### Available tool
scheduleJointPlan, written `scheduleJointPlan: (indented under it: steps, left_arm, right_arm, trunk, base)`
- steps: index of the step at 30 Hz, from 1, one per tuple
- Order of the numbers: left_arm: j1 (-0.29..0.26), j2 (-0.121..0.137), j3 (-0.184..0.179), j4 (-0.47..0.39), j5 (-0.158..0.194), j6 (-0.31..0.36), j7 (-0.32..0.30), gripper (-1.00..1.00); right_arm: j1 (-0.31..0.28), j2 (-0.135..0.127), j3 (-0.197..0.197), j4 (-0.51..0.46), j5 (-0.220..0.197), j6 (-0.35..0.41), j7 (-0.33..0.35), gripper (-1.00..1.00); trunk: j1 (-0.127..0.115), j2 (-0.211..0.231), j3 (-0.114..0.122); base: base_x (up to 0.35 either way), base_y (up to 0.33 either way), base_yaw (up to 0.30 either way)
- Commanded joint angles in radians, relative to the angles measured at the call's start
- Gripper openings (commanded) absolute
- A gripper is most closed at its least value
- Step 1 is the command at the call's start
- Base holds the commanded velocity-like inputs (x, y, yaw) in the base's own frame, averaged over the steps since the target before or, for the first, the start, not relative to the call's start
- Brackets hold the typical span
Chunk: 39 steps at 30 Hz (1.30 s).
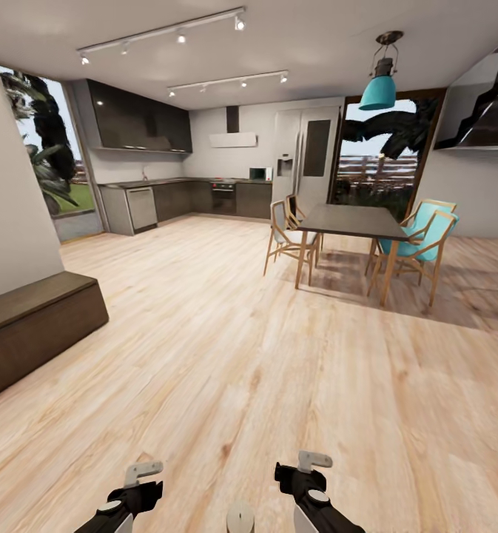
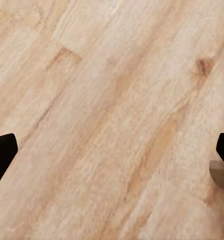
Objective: Place each of the two pumpkins and all three candles from the living room inside a cabinet in the living room (use any cabinet), then make sure every cabinet is closed, and position the cauldron so it is next to a table in the living room.
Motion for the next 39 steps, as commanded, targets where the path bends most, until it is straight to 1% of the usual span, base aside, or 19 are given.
scheduleJointPlan:
  steps: [1,8,39]
  left_arm:
    - [0.0,0.001,-0.007,0.0,0.01,-0.003,0.004,1.0]
    - [0.0,0.001,-0.007,0.0,0.009,-0.003,0.004,1.0]
    - [0.0,0.001,-0.007,0.0,0.01,-0.003,0.004,1.0]
  right_arm:
    - [-0.001,0.0,0.008,0.001,-0.011,-0.005,-0.005,1.0]
    - [-0.001,0.0,0.008,0.001,-0.011,-0.005,-0.005,1.0]
    - [-0.001,0.0,0.008,0.001,-0.011,-0.005,-0.005,1.0]
  trunk:
    - [0.0,0.0,-0.001]
    - [0.0,0.0,-0.001]
    - [0.0,0.0,-0.001]
  base:
    - [0.054,-0.116,-0.243]
    - [0.044,-0.112,-0.252]
    - [0.001,-0.001,-0.253]
